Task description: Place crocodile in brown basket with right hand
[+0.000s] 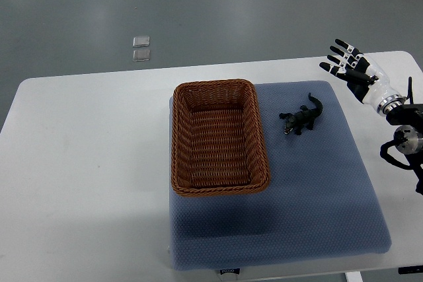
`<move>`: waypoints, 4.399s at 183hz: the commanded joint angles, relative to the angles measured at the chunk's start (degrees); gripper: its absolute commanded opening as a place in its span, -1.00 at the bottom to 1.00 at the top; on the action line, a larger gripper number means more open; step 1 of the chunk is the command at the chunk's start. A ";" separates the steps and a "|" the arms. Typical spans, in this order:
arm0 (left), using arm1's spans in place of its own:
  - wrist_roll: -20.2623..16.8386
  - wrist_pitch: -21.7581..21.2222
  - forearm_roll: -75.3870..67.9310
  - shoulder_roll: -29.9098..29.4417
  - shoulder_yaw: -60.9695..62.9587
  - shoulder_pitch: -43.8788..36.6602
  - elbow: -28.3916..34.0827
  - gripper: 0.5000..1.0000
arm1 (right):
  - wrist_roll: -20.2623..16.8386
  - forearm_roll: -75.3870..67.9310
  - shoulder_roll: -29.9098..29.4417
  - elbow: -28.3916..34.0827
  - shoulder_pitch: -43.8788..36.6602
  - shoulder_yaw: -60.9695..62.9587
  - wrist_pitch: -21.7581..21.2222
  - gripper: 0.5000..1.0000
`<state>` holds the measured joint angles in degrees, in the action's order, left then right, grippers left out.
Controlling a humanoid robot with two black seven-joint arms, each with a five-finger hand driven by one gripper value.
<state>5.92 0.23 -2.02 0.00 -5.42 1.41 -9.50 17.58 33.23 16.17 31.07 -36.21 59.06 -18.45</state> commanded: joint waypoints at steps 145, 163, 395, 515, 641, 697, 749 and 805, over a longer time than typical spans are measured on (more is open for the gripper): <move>-0.03 -0.05 -0.08 0.00 0.32 -0.18 0.09 1.00 | 0.00 0.08 1.14 -0.04 -0.88 0.09 0.61 0.72; 0.05 -0.05 -0.08 0.00 0.32 -0.18 0.01 1.00 | 0.00 0.08 1.84 -0.04 -0.97 0.09 0.61 0.72; -0.03 -0.05 0.00 0.00 0.32 -0.18 0.01 1.00 | 0.09 1.23 3.78 0.40 -0.88 -0.44 -0.71 0.72; 0.05 -0.05 -0.08 0.00 0.32 -0.18 0.01 1.00 | 1.85 33.22 13.45 12.70 -5.19 -16.61 1.84 0.71; -0.03 -0.05 -0.08 0.00 0.32 -0.18 0.01 1.00 | 2.20 57.92 15.64 18.33 -15.12 -42.01 14.76 0.71; -0.03 -0.05 -0.08 0.00 0.32 -0.18 0.01 1.00 | 2.29 60.90 15.12 17.71 -16.26 -45.00 14.85 0.71; -0.03 -0.05 -0.08 0.00 0.32 -0.18 0.01 1.00 | 2.81 61.61 14.94 17.01 -16.70 -46.41 15.11 0.65; -0.03 -0.05 -0.08 0.00 0.32 -0.18 0.01 1.00 | 2.81 61.69 14.41 16.30 -16.70 -48.78 17.75 0.25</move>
<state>5.90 0.18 -2.09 0.00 -5.10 1.23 -9.48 20.40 94.91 30.85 47.65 -52.91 11.31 -1.81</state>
